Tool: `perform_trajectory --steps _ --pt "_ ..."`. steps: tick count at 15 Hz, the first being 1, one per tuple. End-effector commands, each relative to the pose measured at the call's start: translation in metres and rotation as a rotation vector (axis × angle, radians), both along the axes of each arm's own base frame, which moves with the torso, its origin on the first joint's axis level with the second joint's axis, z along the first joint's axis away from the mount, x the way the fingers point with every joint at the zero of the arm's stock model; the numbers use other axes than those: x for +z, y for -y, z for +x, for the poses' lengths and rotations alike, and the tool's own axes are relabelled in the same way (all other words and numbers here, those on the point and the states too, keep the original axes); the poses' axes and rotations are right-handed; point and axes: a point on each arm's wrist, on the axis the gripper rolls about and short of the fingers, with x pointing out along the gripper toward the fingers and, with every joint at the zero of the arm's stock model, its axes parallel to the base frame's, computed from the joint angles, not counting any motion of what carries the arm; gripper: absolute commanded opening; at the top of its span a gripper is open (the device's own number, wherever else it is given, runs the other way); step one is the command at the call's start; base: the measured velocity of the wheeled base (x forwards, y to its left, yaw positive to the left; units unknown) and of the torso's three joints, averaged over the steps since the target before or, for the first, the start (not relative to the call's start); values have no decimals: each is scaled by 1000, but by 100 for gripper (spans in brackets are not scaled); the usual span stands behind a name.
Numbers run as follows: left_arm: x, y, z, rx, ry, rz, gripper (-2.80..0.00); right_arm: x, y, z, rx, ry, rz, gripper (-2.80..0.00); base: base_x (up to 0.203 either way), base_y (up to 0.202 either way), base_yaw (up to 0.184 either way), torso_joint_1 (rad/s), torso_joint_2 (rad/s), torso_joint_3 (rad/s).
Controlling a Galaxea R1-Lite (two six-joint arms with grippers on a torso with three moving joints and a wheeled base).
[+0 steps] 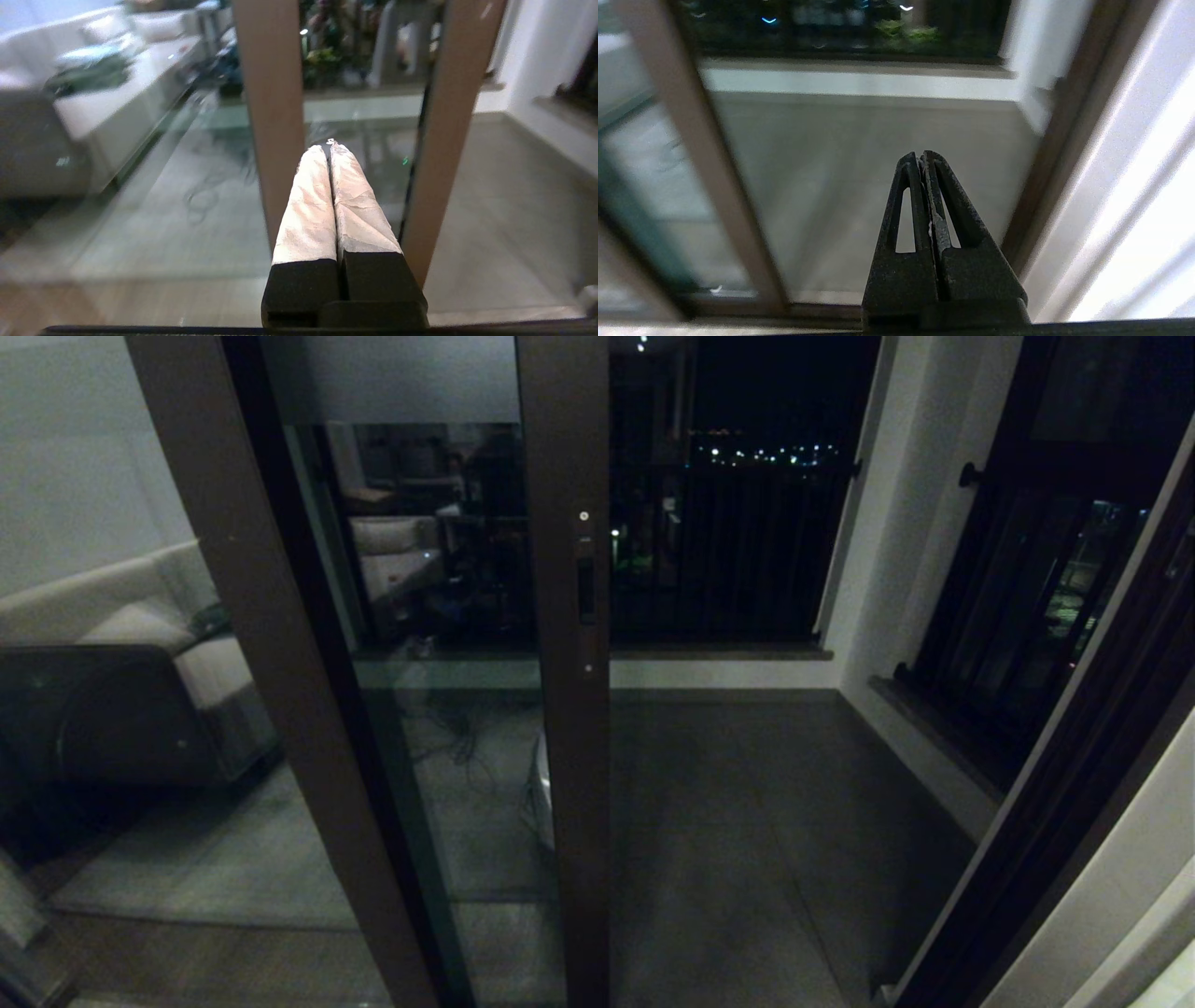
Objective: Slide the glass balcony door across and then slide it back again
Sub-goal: Open the slid door
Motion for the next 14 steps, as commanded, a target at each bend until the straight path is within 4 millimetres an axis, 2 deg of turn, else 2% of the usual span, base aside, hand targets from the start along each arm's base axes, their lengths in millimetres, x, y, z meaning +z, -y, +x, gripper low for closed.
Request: perform_trajectory --steps 1,3,5,7,9,11,14 --pt "42 1 29 -20 -89 0 -280 -8 0 3 -9 -32 -42 -280 0 0 0 0 0 0" --pt "86 1 69 -32 -84 -1 -280 -8 0 2 -4 -31 -16 -280 0 0 0 0 0 0" --pt "130 5 117 -74 -40 -4 -280 -8 1 2 -26 -28 71 -280 0 0 0 0 0 0" --pt "160 25 163 -209 -13 -37 -280 -8 1 3 -47 -27 86 -280 0 0 0 0 0 0" --pt "173 64 195 -403 -28 -94 -280 -8 1 2 -47 -26 85 -280 0 0 0 0 0 0" --pt "177 102 209 -556 -60 -135 -280 -8 1 2 -47 -26 85 -280 0 0 0 0 0 0" --pt "160 152 239 -661 -165 -127 -280 -8 1 2 -47 -26 87 -280 0 0 0 0 0 0"
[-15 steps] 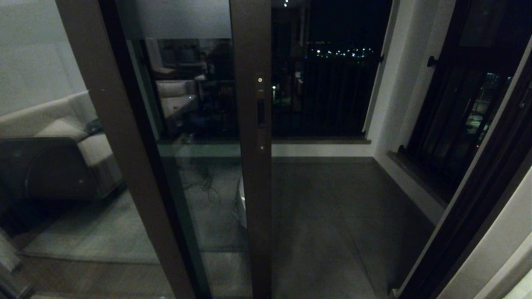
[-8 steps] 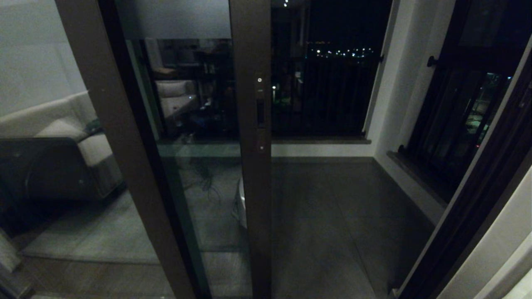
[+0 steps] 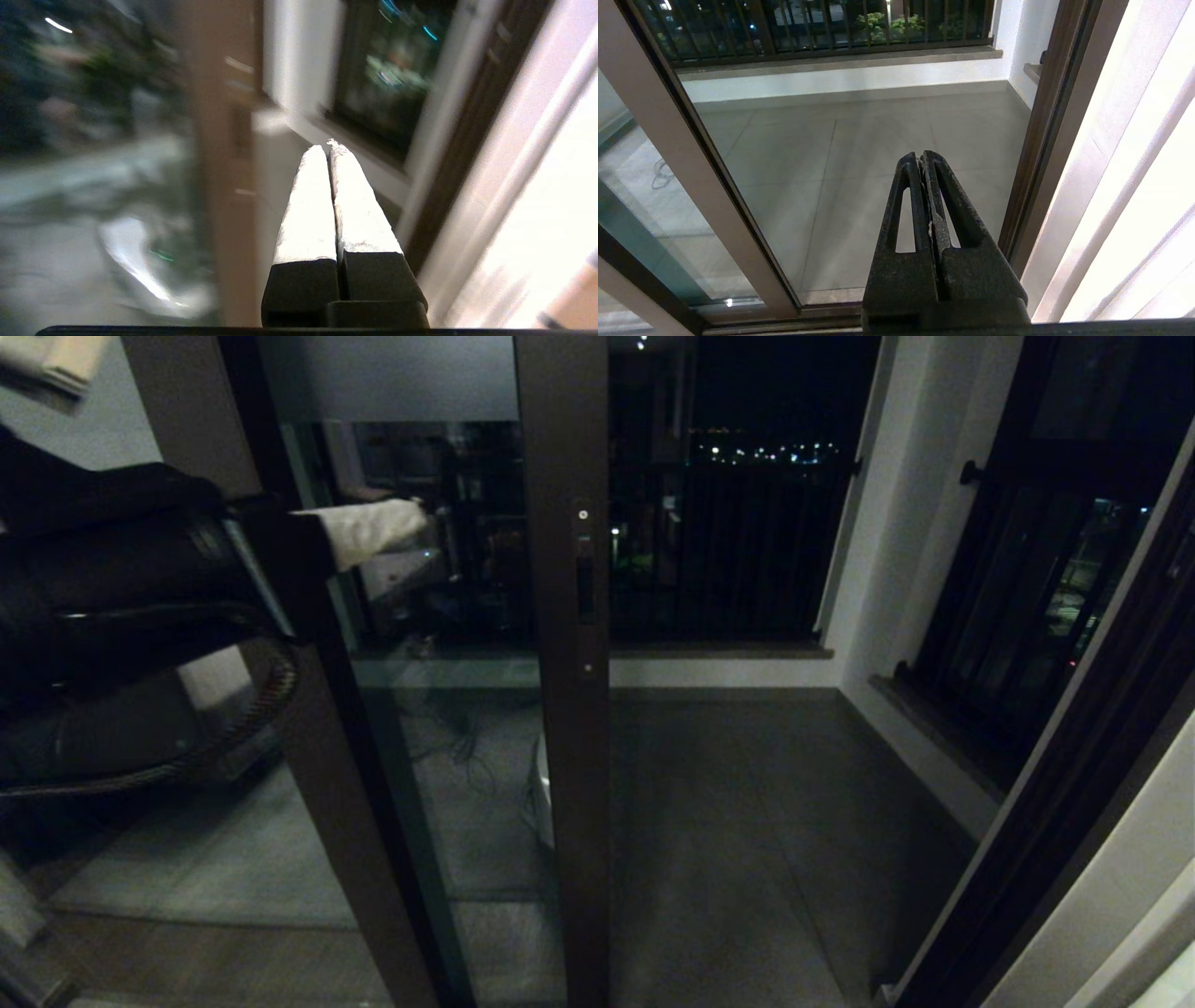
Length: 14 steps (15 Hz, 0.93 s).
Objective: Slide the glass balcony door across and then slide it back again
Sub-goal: Open the slid door
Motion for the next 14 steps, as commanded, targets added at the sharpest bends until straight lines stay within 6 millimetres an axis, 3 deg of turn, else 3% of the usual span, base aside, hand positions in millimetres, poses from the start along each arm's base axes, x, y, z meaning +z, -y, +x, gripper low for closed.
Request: perform_trajectory --steps 1,7,14 --pt "-30 50 44 -67 -121 61 -280 0 0 0 0 -3 -1 -280 0 0 0 0 0 0" --pt "-36 113 114 -109 -133 21 -280 0 0 0 0 -3 0 -280 0 0 0 0 0 0" --pt "-76 163 179 -15 -142 27 -280 0 0 0 0 -3 0 -280 0 0 0 0 0 0"
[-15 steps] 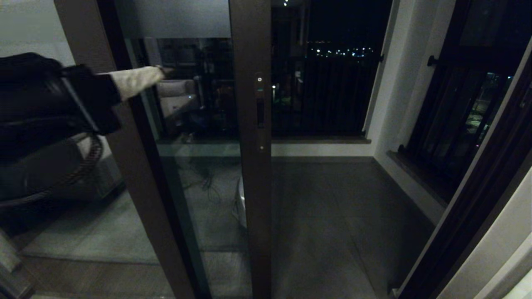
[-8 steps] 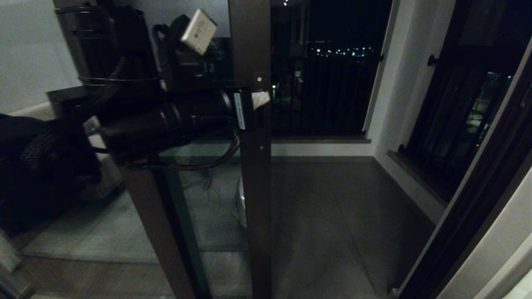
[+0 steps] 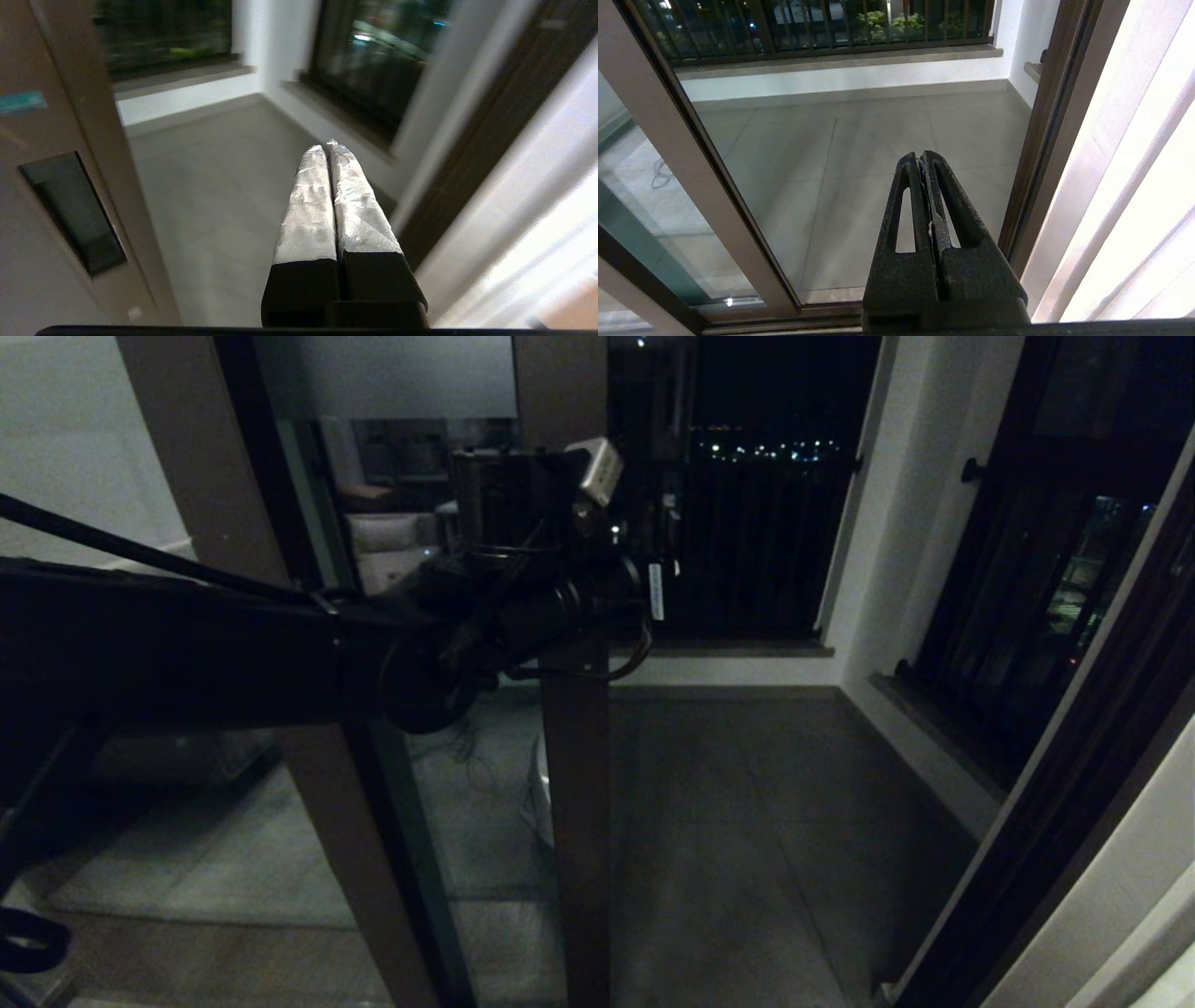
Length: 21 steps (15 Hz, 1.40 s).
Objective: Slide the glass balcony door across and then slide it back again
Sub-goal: Open the slid door
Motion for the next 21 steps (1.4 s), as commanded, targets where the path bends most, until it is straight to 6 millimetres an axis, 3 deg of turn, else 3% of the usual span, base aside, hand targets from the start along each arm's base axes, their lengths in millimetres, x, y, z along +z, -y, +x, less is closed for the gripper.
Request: perform_trajectory --steps 1,6,10,21 --pt "-29 21 30 91 -17 12 -280 0 0 0 0 -2 -1 -280 0 0 0 0 0 0" --pt "-36 20 43 209 -17 38 -280 0 0 0 0 -2 -1 -280 0 0 0 0 0 0" --pt "-27 10 57 278 16 12 -280 0 0 0 0 -2 0 -280 0 0 0 0 0 0" --pt "-31 -7 63 368 7 40 -280 0 0 0 0 -2 0 -280 0 0 0 0 0 0"
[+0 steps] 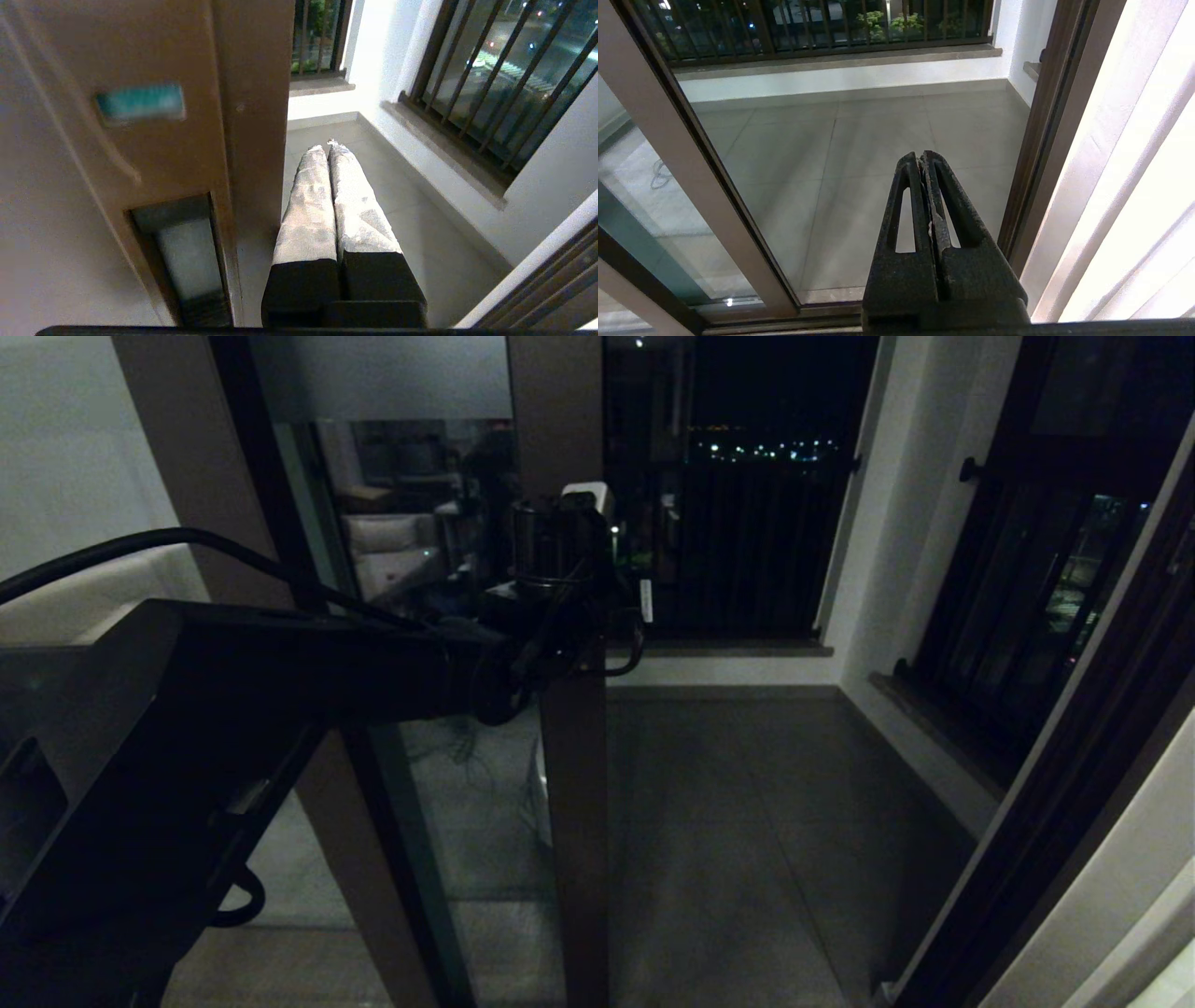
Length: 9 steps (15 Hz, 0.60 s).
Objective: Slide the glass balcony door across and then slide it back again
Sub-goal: Open the slid door
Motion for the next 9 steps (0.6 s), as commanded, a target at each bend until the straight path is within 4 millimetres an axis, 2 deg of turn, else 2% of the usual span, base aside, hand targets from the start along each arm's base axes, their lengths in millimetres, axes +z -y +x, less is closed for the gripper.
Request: perform_trajectory --steps 1,9 --pt "3 -7 -4 14 -8 3 -280 0 0 0 0 -2 0 -280 0 0 0 0 0 0" --pt "1 -16 -6 30 -28 15 -280 0 0 0 0 -2 -1 -280 0 0 0 0 0 0"
